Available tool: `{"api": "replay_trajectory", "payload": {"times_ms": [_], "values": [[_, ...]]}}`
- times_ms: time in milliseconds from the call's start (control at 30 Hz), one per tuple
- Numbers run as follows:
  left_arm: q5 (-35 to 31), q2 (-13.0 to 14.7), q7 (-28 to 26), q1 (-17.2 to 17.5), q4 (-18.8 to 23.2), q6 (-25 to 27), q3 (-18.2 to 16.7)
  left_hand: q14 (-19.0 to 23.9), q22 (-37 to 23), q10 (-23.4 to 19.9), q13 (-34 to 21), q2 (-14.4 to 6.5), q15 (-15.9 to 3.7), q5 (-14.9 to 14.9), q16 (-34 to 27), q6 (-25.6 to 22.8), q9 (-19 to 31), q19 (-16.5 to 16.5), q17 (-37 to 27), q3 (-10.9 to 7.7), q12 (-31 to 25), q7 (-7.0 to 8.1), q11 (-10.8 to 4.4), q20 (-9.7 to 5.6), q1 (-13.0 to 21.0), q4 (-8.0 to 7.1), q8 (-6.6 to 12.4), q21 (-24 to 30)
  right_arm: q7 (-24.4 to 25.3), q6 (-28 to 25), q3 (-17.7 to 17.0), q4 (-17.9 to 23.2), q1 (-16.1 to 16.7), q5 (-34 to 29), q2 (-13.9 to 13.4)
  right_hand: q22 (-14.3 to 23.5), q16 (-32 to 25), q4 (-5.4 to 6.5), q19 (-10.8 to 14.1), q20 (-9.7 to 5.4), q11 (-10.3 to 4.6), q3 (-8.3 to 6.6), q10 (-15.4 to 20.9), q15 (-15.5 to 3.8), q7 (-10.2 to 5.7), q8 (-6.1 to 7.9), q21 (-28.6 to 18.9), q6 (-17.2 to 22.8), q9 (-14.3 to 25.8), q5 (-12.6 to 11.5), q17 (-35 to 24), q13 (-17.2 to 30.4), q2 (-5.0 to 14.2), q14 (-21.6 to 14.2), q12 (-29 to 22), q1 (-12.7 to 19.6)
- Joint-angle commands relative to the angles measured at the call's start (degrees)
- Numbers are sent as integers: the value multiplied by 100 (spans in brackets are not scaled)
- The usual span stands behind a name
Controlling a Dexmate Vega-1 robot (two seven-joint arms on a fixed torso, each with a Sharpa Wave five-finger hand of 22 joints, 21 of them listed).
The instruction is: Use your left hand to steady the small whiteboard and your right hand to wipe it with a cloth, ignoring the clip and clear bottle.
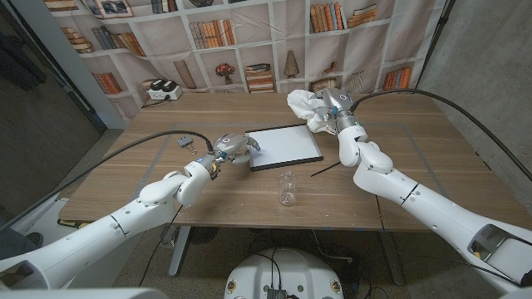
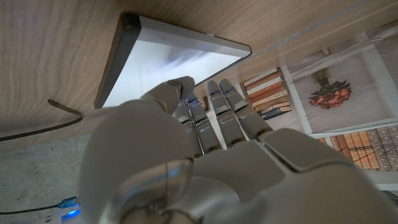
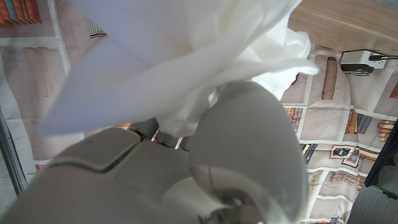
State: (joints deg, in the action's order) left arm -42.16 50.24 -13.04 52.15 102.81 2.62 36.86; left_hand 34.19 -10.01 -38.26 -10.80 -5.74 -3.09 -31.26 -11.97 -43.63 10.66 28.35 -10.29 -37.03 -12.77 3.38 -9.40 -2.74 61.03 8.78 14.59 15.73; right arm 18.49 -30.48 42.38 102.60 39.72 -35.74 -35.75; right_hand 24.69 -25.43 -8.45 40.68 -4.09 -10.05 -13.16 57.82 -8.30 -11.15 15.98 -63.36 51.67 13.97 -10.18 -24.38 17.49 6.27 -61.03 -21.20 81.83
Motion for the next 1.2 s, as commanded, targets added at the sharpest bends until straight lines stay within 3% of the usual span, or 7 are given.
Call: {"api": "replay_trajectory", "payload": {"times_ms": [33, 533, 667, 767, 833, 900, 1200], "values": [[132, -86, 158, -172, -312, -240, 167, -81, -28, 16, -18, 41, -572, -47, 62, 0, -1, -82, -14, -64, 38, -9, 14, -199, -50, 4, -50, -51, -73, -129, 43, 50, -27, -11, -3, 5, -19, 6, -11, -831, -14, -61, 55, -543, 12, -19, -44, -12, 25, -31, -33, 9, 152, -195, -37, 108], [-74, -166, 506, -379, -412, -166, 411, -155, -25, -14, -21, 68, -555, -42, 105, -55, -1, -186, -12, -126, 74, 20, 14, -198, -157, -10, -82, -121, -24, -138, 24, 87, 22, 57, -12, -16, -14, 11, -22, -829, -13, -66, 64, -543, 11, -22, -64, -9, 26, -32, -50, 19, 153, -199, -29, 93], [-25, -165, 598, -362, -379, -115, 420, -106, -20, -77, -21, 89, -550, -39, 91, -149, -2, -156, -11, -158, 71, -67, 15, -224, -213, -13, -72, -126, -52, -54, 46, 104, 26, 89, -35, -22, -12, 8, -26, -834, -13, -70, 63, -542, 11, -21, -69, 1, 25, -33, -54, 20, 152, -200, -24, 96], [-10, -162, 662, -345, -347, -69, 431, -71, -19, -101, -21, 98, -548, -38, 80, -174, -3, -141, -10, -167, 69, -64, 26, -233, -233, -13, -72, -126, -174, 65, 129, 87, -36, 74, -71, -25, -11, 6, -26, -836, -14, -72, 67, -542, 16, -22, -74, -1, 25, -34, -57, 21, 151, -200, -23, 97], [6, -161, 700, -335, -325, -42, 435, -52, -18, -117, -21, 114, -545, -33, 84, -202, -4, -125, -8, -198, 80, -70, 208, -239, -281, -14, -88, -134, -270, 145, 185, 55, -89, 67, -78, -27, -10, 5, -26, -836, -14, -72, 68, -543, 16, -23, -77, -2, 25, -34, -58, 20, 150, -200, -21, 96], [21, -159, 716, -322, -304, -21, 434, -40, -17, -135, -21, 120, -549, -32, 83, -220, -4, -118, -8, -210, 79, -61, 238, -237, -297, -14, -90, -137, -371, 239, 243, 20, -145, 56, -89, -29, -8, 5, -24, -835, -14, -72, 70, -543, 19, -23, -83, 0, 24, -33, -60, 22, 149, -198, -19, 94], [65, -153, 718, -305, -270, -11, 430, -25, -15, -141, -22, 131, -548, -28, 85, -240, -5, -118, -8, -237, 89, -57, 229, -238, -334, -13, -104, -151, -980, 650, 567, -177, -481, -126, -115, -38, -6, 9, -23, -833, -14, -73, 74, -542, 22, -28, -106, -2, 24, -33, -70, 24, 147, -205, -11, 82]]}}
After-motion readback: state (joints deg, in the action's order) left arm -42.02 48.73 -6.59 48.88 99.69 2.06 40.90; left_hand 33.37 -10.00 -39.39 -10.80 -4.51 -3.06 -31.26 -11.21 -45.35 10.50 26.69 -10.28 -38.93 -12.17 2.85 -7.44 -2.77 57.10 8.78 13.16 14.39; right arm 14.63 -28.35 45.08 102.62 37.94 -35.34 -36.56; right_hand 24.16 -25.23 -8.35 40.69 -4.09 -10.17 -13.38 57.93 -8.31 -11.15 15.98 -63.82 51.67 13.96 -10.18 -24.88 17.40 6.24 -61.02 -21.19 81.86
